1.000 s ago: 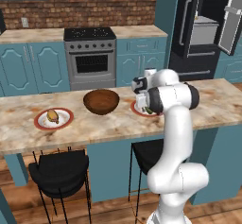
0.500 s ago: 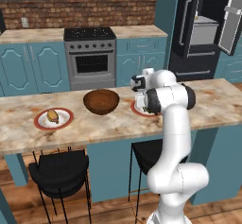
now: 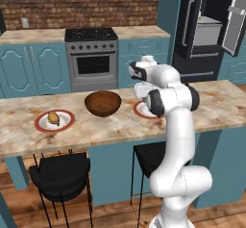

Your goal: Pick the chicken drumstick and cucumber from their plates and place them in the bowl. Then put the bowl in the fridge.

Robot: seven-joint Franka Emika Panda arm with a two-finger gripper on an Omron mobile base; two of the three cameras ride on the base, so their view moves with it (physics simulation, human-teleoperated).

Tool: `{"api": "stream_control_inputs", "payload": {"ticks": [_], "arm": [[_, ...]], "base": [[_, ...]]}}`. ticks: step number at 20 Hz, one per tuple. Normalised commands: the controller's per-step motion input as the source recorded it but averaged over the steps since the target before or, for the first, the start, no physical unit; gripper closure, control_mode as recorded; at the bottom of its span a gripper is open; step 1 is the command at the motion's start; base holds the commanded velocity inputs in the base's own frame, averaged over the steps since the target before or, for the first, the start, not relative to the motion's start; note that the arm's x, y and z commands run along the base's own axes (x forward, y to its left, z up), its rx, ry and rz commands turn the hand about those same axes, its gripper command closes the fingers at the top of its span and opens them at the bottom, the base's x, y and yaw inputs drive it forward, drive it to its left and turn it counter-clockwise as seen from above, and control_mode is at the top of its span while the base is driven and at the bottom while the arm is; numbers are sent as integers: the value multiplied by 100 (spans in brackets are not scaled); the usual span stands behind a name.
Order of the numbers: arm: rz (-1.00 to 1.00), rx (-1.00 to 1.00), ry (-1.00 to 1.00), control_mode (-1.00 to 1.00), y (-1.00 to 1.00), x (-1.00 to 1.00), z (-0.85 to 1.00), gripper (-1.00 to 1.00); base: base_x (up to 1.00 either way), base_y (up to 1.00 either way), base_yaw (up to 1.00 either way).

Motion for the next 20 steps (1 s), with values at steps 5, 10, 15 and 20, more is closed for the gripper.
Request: {"api": "stream_control_inputs", "payload": {"ticks": [5, 10, 15, 20], "arm": [[15, 1, 0, -100, 45, -9, 64, 100], [11, 0, 0, -100, 54, 0, 55, 100], [5, 0, 0, -100, 64, -3, 28, 100], [1, 5, -1, -100, 49, -28, 8, 100]], "base": [[0, 0, 0], [0, 0, 0], [0, 0, 0], [0, 0, 0]]}}
